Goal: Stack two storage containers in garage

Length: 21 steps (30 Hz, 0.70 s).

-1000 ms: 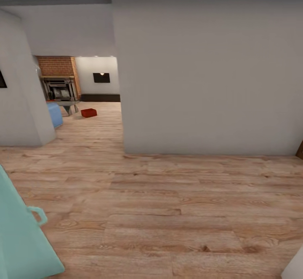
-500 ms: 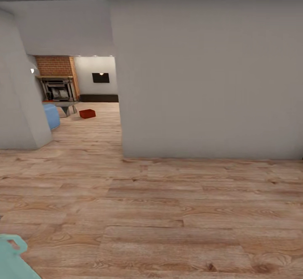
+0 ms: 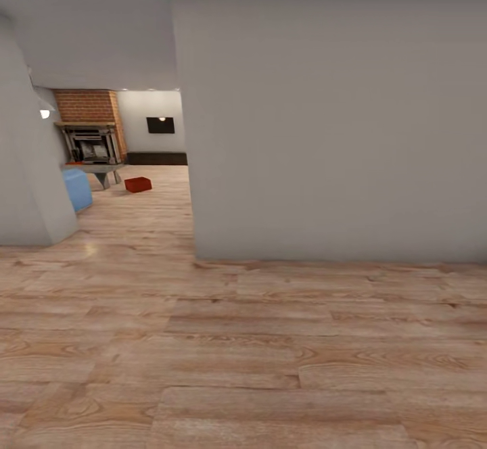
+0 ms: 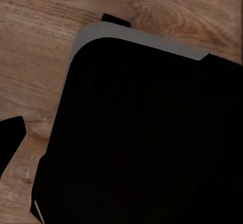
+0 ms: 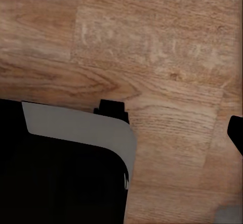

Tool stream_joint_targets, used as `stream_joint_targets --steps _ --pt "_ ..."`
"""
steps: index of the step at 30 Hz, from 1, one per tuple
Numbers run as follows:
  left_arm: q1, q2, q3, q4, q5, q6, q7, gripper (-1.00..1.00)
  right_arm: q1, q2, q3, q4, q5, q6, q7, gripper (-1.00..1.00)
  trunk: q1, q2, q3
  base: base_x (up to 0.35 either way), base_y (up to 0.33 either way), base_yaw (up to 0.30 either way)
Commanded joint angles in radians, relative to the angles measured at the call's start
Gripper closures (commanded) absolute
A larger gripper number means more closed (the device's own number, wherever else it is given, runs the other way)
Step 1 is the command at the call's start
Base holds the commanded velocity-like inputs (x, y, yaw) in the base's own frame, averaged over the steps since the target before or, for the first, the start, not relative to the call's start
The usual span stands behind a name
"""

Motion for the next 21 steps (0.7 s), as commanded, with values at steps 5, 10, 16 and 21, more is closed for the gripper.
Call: stream_joint_targets --steps 5,10,16,21 --pt "0.0 0.0 0.001 0.0 0.004 -0.002 0.0 -1.0 -0.001 0.0 0.005 0.003 0.004 -0.006 0.001 -1.0 0.001 0.0 -0.001 0.326 0.0 0.0" --pt "0.0 -0.001 0.001 0.0 0.004 -0.002 0.0 -1.0 -0.001 0.0 0.005 0.003 0.004 -0.006 0.001 -1.0 0.001 0.0 -0.001 0.326 0.0 0.0" --pt "0.0 -0.002 0.001 0.0 0.004 -0.002 0.0 -1.0 -0.001 0.001 0.005 0.003 0.004 -0.006 0.001 -1.0 0.001 0.0 -0.001 0.326 0.0 0.0" --pt "0.0 -0.002 0.001 0.0 0.004 -0.001 0.0 -1.0 -0.001 0.001 0.005 0.003 0.004 -0.006 0.001 -1.0 0.001 0.0 -0.001 0.326 0.0 0.0"
